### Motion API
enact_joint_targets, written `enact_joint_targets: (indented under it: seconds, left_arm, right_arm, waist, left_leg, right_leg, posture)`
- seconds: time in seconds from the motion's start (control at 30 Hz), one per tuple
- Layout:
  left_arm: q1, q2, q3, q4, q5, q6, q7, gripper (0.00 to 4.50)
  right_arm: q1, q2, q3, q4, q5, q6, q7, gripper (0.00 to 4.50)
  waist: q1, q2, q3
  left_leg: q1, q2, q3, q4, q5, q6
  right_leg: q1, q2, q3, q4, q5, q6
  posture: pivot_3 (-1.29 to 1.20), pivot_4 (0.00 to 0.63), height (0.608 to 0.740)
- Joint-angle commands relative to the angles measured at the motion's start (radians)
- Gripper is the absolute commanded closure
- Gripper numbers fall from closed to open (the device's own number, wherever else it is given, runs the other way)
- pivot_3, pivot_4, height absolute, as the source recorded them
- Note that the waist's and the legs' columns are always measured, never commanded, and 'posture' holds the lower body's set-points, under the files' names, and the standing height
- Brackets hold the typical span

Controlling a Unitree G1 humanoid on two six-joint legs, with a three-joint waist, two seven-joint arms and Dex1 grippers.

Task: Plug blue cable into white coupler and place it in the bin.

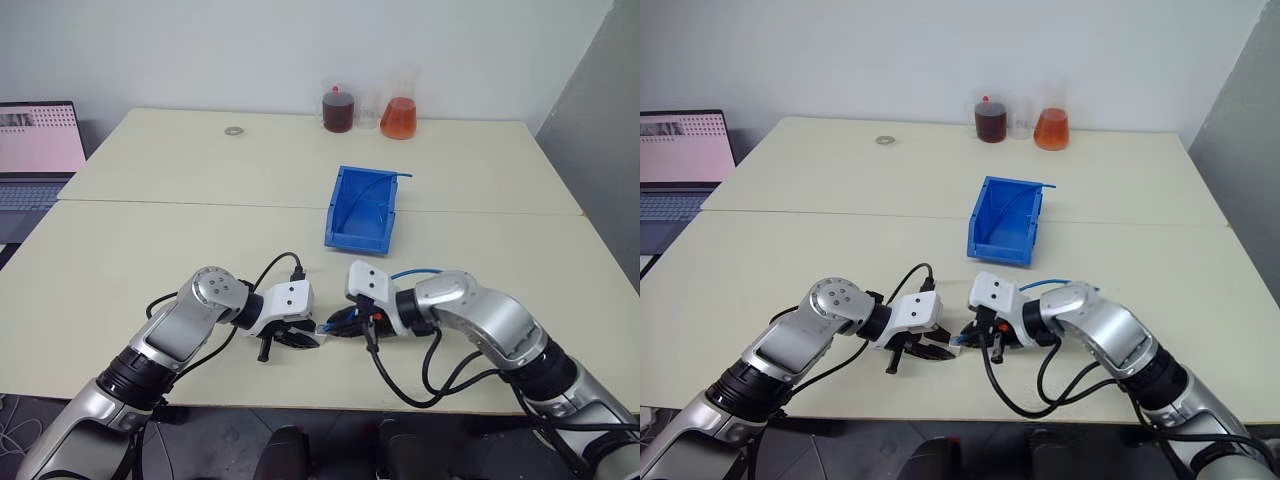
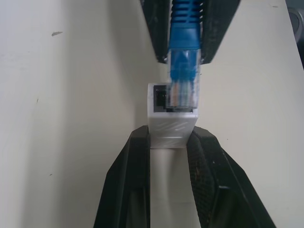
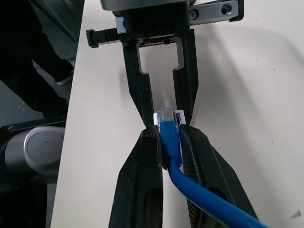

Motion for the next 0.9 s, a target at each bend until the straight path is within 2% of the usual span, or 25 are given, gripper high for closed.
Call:
enact_joint_targets:
  seconds: [0.03,0.57,0.9]
  left_arm:
    - [0.021,-0.011,-0.022,-0.019,0.013,0.008,0.003,3.74]
    - [0.033,-0.005,-0.018,-0.028,0.022,0.007,0.002,3.74]
    - [0.036,-0.009,-0.012,-0.038,0.021,0.013,0.004,3.74]
  right_arm:
    - [-0.017,0.013,-0.027,0.01,0.006,0.033,-0.001,4.23]
    - [-0.089,-0.006,-0.083,-0.067,0.029,0.037,0.035,4.23]
    - [-0.135,-0.104,0.045,-0.086,-0.053,-0.021,0.14,4.23]
  waist:
    - [0.0,0.0,0.0]
    - [0.0,0.0,0.0]
    - [0.0,0.0,0.0]
  left_leg:
    - [0.0,0.0,0.0,0.0,0.0,0.0]
    - [-0.001,0.0,0.0,0.0,0.0,0.0]
    - [-0.001,0.0,0.0,0.0,0.0,0.0]
  right_leg:
    - [0.0,0.0,0.0,0.0,0.0,0.0]
    - [0.0,0.0,0.0,-0.001,0.0,0.0]
    - [-0.001,0.0,0.0,-0.001,0.0,0.0]
  posture:
    - [0.0,0.15,0.74]
    - [0.0,0.15,0.74]
    - [0.0,0.15,0.74]
